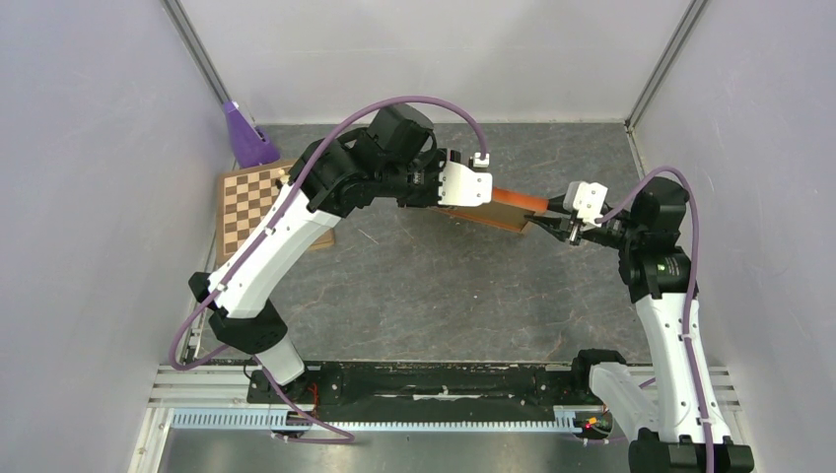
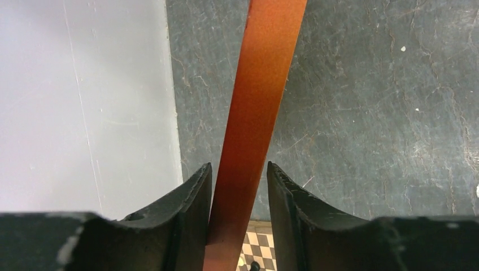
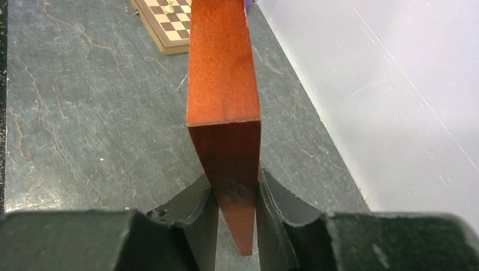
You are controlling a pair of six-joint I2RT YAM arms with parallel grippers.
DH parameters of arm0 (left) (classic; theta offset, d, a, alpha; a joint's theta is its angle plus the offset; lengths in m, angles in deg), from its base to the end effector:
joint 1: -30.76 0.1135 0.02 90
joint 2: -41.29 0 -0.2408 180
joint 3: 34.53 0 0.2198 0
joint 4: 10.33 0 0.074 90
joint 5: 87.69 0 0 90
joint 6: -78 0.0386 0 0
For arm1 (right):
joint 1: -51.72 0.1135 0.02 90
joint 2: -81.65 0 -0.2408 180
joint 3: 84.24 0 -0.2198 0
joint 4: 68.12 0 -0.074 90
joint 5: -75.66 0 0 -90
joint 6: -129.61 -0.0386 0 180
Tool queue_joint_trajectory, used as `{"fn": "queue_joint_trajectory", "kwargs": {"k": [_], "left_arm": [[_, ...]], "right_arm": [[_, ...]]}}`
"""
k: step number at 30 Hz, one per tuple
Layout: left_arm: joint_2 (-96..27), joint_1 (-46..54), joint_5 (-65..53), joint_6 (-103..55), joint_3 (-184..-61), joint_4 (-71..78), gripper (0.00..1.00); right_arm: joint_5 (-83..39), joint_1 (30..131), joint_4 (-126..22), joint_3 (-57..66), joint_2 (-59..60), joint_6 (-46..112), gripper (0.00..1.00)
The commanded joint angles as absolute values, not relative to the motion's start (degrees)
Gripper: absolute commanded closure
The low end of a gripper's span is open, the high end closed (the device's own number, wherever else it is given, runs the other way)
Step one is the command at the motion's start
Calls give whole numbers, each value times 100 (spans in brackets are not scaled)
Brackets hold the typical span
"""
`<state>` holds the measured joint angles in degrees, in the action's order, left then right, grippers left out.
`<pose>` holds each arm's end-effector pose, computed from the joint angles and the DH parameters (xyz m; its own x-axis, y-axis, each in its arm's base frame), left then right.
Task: Put the photo into the frame
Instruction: Turn over the photo frame at the center of the board.
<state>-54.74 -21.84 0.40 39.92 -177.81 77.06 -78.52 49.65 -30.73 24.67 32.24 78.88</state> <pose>0.1694 -0.2237 0.4418 0.3957 0.7778 -0.4884 0.8074 -0.0412 0.5885 0.1562 0.0291 0.3530 0.3287 -0.2878 -0.8995 -0.8295 0.3674 -0.4206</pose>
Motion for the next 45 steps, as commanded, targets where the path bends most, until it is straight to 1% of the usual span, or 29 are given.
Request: {"fn": "queue_joint_trajectory", "kwargs": {"k": [1, 3, 6, 9, 10, 14, 17, 20, 21, 23, 25, 30, 32, 38, 43, 45], "left_arm": [[-5381, -2286, -147, 3843, -17705, 8073, 56], [-5389, -2311, -100, 3840, -17686, 8071, 61], [-5408, -2348, -51, 3832, -17656, 8074, 77], [-5396, -2394, 6, 3828, -17583, 8067, 96], [-5394, -2402, 24, 3824, -17565, 8063, 98], [-5377, -2424, 83, 3751, -17491, 7998, 98], [-5338, -2426, 126, 3728, -17407, 7925, 98], [-5331, -2426, 211, 3698, -17353, 7816, 98], [-5337, -2423, 208, 3688, -17328, 7769, 98], [-5331, -2425, 209, 3669, -17285, 7696, 98], [-5304, -2426, 378, 3633, -17196, 7610, 98], [-5106, -2422, 565, 3499, -16718, 7265, 98], [-5019, -2426, 664, 3412, -16485, 7119, 98], [-4785, -2485, 750, 3098, -15552, 6719, 98], [-4596, -2718, 1021, 2691, -14552, 6173, 98], [-4468, -2828, 1309, 2510, -14039, 5658, 98]], "right_arm": [[-7111, 4926, -2391, 2656, 3146, 7811, 100], [-7133, 4926, -2388, 2682, 3167, 7790, 100], [-7190, 4926, -2395, 2689, 3167, 7729, 100], [-7203, 4926, -2427, 2683, 3168, 7655, 98], [-7199, 4926, -2430, 2675, 3160, 7634, 97], [-7149, 4926, -2446, 2650, 3149, 7566, 88], [-7089, 4924, -2435, 2648, 3152, 7529, 71], [-6921, 4926, -2340, 2626, 3174, 7557, 47], [-6835, 4926, -2277, 2607, 3188, 7592, 41], [-6628, 4926, -2158, 2579, 3207, 7658, 34], [-6361, 4926, -1995, 2552, 3254, 7756, 28], [-5621, 4926, -1519, 2570, 3380, 8073, 25], [-5026, 4926, -1503, 2698, 3440, 8003, 25], [-3452, 4895, -1927, 3230, 3485, 7447, 24], [-2776, 4791, -2314, 3454, 3363, 7020, 24], [-2701, 4715, -2431, 3483, 3304, 6916, 24]]}}
